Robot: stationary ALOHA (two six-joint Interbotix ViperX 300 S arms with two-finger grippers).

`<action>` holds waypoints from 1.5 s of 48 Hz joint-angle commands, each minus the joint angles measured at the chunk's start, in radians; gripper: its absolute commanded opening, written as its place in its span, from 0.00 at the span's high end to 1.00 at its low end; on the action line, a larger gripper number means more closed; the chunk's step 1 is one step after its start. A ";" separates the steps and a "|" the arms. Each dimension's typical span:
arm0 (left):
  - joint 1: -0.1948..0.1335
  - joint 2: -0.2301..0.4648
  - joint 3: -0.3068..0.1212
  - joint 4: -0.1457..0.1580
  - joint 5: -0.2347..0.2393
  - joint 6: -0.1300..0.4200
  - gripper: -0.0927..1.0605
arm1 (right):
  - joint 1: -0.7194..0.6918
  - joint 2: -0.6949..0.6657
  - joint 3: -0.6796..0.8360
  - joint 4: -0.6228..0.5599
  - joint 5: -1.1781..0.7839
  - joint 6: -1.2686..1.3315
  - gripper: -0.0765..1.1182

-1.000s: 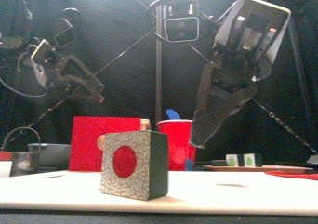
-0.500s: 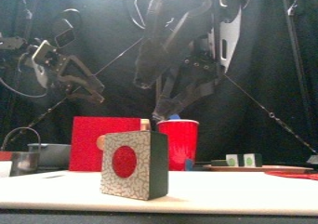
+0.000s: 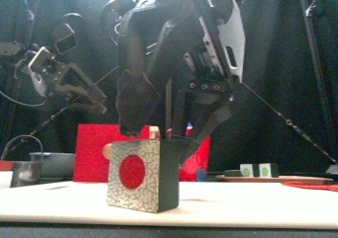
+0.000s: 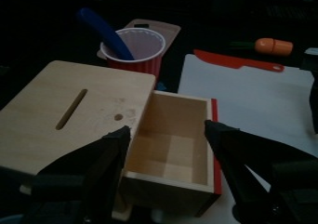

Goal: Place sushi on board then cut the sushi with the knife then place the pieces on the plate
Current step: Place the 4 sushi pieces on the plate

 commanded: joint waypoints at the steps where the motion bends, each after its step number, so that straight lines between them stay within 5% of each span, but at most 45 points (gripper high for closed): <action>1: 0.003 -0.003 -0.012 0.002 -0.005 0.000 0.08 | 0.003 -0.021 -0.028 0.002 -0.002 -0.002 0.13; 12: 0.003 -0.003 -0.011 0.002 -0.005 0.000 0.08 | 0.002 0.003 -0.028 0.000 0.000 -0.002 0.16; 31: 0.003 -0.005 -0.002 -0.005 -0.005 0.000 0.08 | -0.008 -0.025 -0.011 -0.006 0.074 -0.002 0.41; 41: 0.003 -0.005 -0.005 -0.003 -0.005 0.000 0.08 | -0.081 -0.158 0.129 -0.086 0.268 0.021 0.40; 72: 0.003 -0.006 -0.012 -0.005 -0.005 0.000 0.08 | -0.577 -0.810 0.808 -0.319 0.195 0.239 0.40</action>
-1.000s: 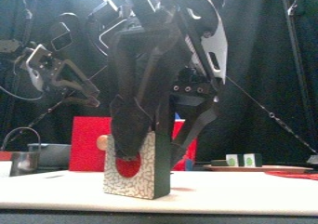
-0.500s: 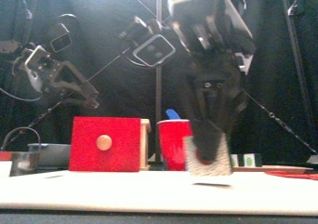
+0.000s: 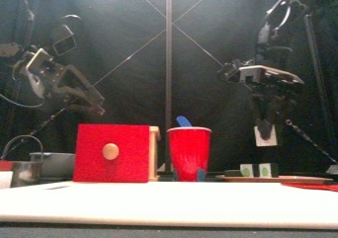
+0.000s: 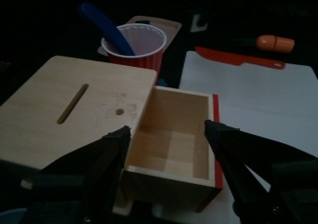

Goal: Place sushi on board then cut the sushi with the knife then place the pieces on the plate
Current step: Place the 4 sushi pieces on the plate

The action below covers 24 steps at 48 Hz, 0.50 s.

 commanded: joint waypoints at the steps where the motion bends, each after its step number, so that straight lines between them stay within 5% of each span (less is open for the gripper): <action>1: 0.003 -0.003 -0.025 0.000 -0.005 0.000 0.08 | -0.123 -0.060 0.060 -0.040 -0.058 -0.002 0.40; 13: 0.003 -0.003 -0.032 -0.002 -0.005 0.000 0.08 | -0.402 -0.031 0.152 -0.140 -0.255 -0.011 0.40; 24: 0.003 -0.003 -0.035 -0.002 -0.005 0.000 0.08 | -0.477 0.029 0.187 -0.146 -0.365 -0.011 0.39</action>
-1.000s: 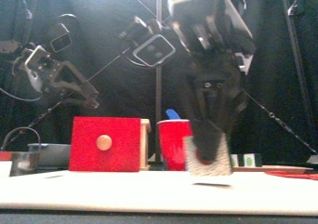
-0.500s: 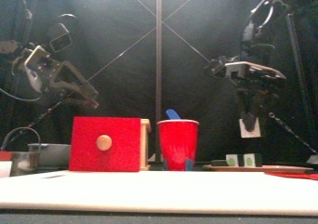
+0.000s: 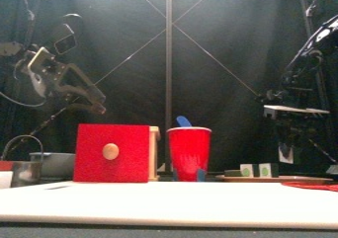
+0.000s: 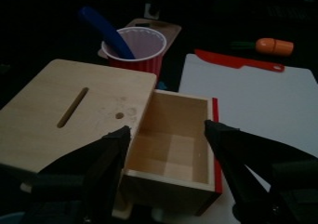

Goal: Place sushi on board then cut the sushi with the knife then place the pieces on the plate
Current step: Place the 4 sushi pieces on the plate

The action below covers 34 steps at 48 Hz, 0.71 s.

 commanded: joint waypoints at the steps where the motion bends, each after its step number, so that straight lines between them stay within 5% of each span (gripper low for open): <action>1: 0.003 -0.003 -0.023 0.000 -0.005 0.000 0.08 | -0.011 0.021 0.002 0.005 -0.037 0.002 0.39; 18: 0.011 -0.003 -0.020 -0.003 -0.005 0.000 0.08 | 0.014 0.067 -0.017 0.015 -0.049 -0.002 0.21; 34: 0.009 -0.003 -0.049 -0.002 -0.005 0.000 0.08 | 0.193 -0.198 -0.127 0.046 0.115 0.000 0.21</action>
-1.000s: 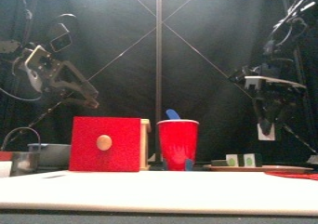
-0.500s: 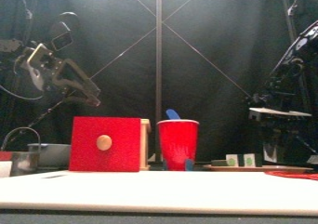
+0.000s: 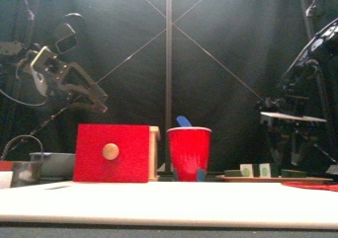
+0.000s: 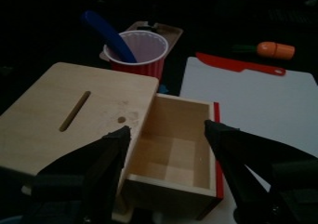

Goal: Place sushi on board then cut the sushi with the knife then place the pieces on the plate
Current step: Place the 4 sushi pieces on the plate

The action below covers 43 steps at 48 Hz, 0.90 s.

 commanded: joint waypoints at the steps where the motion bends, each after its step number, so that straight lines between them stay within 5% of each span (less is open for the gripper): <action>1: 0.002 -0.003 -0.035 0.000 -0.005 0.000 0.08 | 0.081 -0.097 -0.057 0.025 0.026 0.000 0.21; 7: -0.003 -0.003 -0.054 -0.002 -0.005 -0.002 0.08 | 0.209 -0.167 -0.067 0.032 -0.058 -0.003 0.21; 19: -0.005 -0.002 -0.084 -0.014 -0.005 -0.003 0.08 | 0.411 -0.109 0.015 -0.143 -0.647 -0.003 0.21; 26: -0.006 0.015 -0.095 -0.055 -0.005 -0.003 0.08 | 0.422 -0.023 -0.012 -0.241 -0.818 -0.006 0.21; 37: -0.037 0.069 -0.110 -0.166 -0.005 -0.002 0.08 | 0.422 0.074 -0.095 -0.368 -0.841 -0.006 0.21; 43: -0.034 0.089 -0.120 -0.170 -0.005 0.003 0.08 | 0.420 0.104 -0.110 -0.394 -0.839 -0.006 0.21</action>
